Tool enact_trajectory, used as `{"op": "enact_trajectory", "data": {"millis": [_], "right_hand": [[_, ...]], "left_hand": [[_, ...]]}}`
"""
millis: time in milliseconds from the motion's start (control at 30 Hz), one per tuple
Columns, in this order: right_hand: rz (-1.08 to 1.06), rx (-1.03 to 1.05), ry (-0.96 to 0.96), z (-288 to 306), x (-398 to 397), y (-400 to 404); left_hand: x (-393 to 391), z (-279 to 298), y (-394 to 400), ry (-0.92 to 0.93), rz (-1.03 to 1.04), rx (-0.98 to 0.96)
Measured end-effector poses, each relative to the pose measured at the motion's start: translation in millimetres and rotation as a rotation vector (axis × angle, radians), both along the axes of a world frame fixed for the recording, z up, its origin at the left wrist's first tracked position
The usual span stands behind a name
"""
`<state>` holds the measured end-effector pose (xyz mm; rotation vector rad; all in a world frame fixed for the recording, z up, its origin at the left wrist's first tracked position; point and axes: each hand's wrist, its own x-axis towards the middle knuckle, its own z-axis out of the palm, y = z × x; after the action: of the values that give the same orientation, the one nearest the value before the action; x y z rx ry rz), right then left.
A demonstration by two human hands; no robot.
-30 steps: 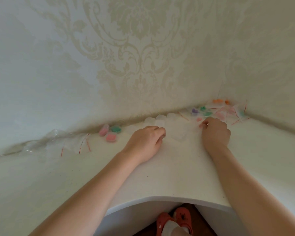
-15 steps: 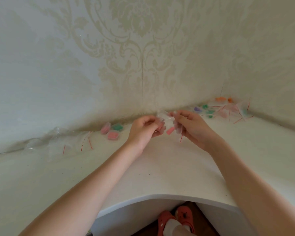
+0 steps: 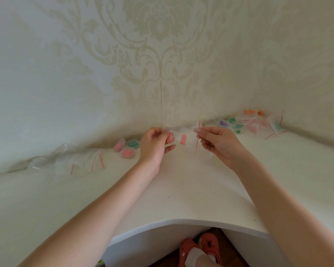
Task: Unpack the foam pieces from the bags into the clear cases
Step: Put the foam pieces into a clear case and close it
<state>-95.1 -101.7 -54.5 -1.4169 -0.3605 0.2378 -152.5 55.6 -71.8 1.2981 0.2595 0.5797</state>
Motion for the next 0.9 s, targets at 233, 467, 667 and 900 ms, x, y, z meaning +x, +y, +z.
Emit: {"op": "enact_trajectory", "data": {"millis": [233, 467, 667, 900], "right_hand": [[0.095, -0.127, 0.003, 3, -6, 2], [0.015, -0.12, 0.03, 6, -7, 0], [-0.068, -0.159, -0.068, 8, -10, 2], [-0.107, -0.12, -0.209, 9, -14, 9]], "left_hand": [[1, 0, 7, -0.096, 0.124, 0.035], [0, -2, 4, -0.169, 0.234, 0.225], [-12, 3, -3, -0.388, 0.381, 0.815], [-14, 6, -4, -0.504, 0.545, 1.026]]}}
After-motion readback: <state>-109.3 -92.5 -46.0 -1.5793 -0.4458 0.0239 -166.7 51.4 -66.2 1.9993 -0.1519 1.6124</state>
